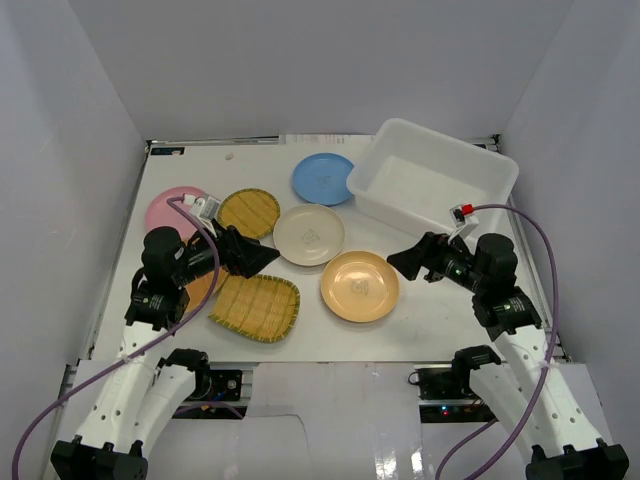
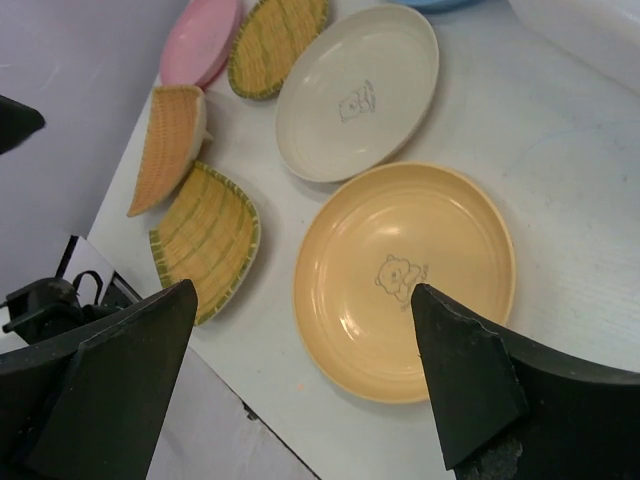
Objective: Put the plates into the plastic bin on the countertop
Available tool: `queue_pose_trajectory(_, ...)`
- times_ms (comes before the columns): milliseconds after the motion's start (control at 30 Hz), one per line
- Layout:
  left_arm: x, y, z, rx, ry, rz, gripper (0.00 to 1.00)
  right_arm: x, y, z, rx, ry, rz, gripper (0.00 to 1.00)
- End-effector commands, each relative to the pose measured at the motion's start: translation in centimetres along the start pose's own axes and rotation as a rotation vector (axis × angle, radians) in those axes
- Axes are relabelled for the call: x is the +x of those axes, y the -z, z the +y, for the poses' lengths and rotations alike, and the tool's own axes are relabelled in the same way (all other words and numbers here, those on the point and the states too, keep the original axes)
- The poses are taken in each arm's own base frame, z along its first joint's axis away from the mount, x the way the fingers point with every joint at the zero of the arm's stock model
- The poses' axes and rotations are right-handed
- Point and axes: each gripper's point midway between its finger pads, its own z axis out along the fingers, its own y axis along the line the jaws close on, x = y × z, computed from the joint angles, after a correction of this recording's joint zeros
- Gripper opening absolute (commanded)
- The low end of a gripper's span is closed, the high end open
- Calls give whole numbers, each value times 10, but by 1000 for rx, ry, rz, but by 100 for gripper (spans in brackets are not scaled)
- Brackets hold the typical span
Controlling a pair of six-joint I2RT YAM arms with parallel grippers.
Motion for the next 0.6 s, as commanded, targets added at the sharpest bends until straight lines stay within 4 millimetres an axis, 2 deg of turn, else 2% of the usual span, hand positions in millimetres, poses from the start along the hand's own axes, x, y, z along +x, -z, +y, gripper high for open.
queue_pose_trajectory(0, 1, 1, 0, -6, -1, 13, 98, 19, -2, -13, 36, -26, 45, 94)
queue_pose_trajectory(133, 6, 1, 13, -82, 40, 38, 98, 33, -6, -30, 85, -48, 65, 94)
queue_pose_trajectory(233, 16, 1, 17, -107, 120, 74, 98, 46, -11, -39, 99, -64, 82, 90)
queue_pose_trajectory(267, 27, 3, 18, -116, 169, 116, 98, 56, -15, -42, 103, -83, 100, 88)
queue_pose_trajectory(367, 44, 9, 18, -148, 281, 169, 98, 77, -22, -48, 138, -83, 135, 84)
queue_pose_trajectory(467, 62, 22, 18, -212, 380, 207, 98, 91, -28, -57, 213, -43, 156, 83)
queue_pose_trajectory(567, 95, 33, 25, -307, 522, 329, 98, 101, -36, -65, 263, -11, 159, 82)
